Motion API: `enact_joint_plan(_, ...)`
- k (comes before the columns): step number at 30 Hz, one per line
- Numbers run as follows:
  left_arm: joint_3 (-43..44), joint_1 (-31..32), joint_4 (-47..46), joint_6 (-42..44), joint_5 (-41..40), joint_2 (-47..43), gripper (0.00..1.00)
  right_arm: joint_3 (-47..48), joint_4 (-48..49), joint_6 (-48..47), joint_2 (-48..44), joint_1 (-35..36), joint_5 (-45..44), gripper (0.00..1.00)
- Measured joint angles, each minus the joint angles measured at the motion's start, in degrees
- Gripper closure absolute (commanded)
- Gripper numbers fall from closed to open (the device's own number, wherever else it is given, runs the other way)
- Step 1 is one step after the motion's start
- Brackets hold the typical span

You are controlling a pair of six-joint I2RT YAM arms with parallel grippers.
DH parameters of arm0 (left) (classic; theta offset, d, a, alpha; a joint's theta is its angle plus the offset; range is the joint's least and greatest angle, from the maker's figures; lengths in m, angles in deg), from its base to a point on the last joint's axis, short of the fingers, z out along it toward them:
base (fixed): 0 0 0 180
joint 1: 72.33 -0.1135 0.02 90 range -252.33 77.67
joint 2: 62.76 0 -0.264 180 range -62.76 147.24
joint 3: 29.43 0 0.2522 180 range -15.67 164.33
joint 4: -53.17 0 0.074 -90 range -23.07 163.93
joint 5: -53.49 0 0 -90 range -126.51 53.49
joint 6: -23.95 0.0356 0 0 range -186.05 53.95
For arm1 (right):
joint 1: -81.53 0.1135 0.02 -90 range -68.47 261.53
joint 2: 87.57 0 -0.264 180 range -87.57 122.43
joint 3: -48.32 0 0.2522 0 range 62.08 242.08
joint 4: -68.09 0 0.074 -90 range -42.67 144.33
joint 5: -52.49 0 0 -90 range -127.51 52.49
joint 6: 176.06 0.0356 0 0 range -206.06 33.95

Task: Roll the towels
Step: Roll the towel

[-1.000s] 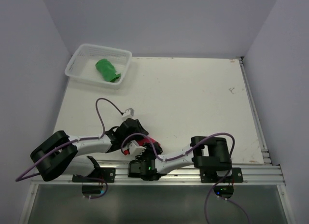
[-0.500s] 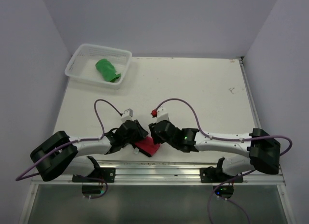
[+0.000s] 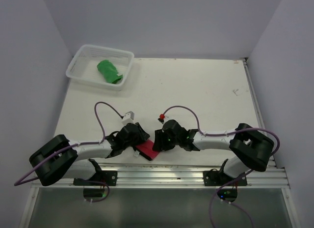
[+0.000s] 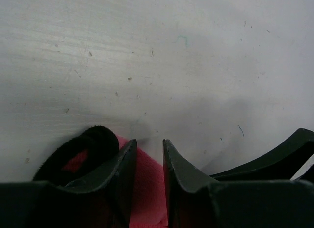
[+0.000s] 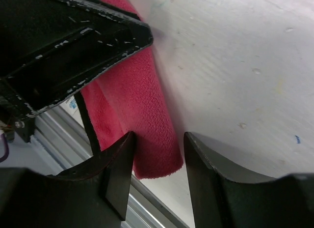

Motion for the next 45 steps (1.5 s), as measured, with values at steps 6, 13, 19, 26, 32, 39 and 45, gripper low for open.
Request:
enact_joint_plan(6,-0.74,0.09,-0.46,-0.5,-0.85,-0.39,0.68,-0.87,5.38,1.51,2.49,-0.04,3.98,0.73)
enact_joint_plan(13,-0.72,0.33,-0.7,-1.03,-1.27,-0.11,0.68,-2.25,7.45,0.33,1.77,0.33,3.78,1.0)
enact_joint_plan(19,2.93,0.61,4.44,-0.46,-1.18,0.11,0.64,-1.29,1.46,-5.31,-2.05,6.78,-8.76,1.0)
enact_joint_plan(26,12.09,-0.9,15.19,2.08,-1.66,-0.11,0.6,2.86,-6.29,-9.77,-0.83,17.51,-31.1,1.0)
enact_joint_plan(32,16.28,-1.66,18.45,3.37,-1.57,-0.57,0.6,9.6,-12.09,-12.92,6.82,25.83,-49.11,1.0)
enact_joint_plan(39,15.67,-1.66,19.19,3.52,0.33,-0.59,0.6,16.81,-19.26,-14.8,17.07,33.51,-64.04,1.0)
enact_joint_plan(45,11.61,-1.53,19.32,2.91,2.25,-2.14,0.6,24.46,-27.06,-15.23,25.18,37.77,-71.19,1.0)
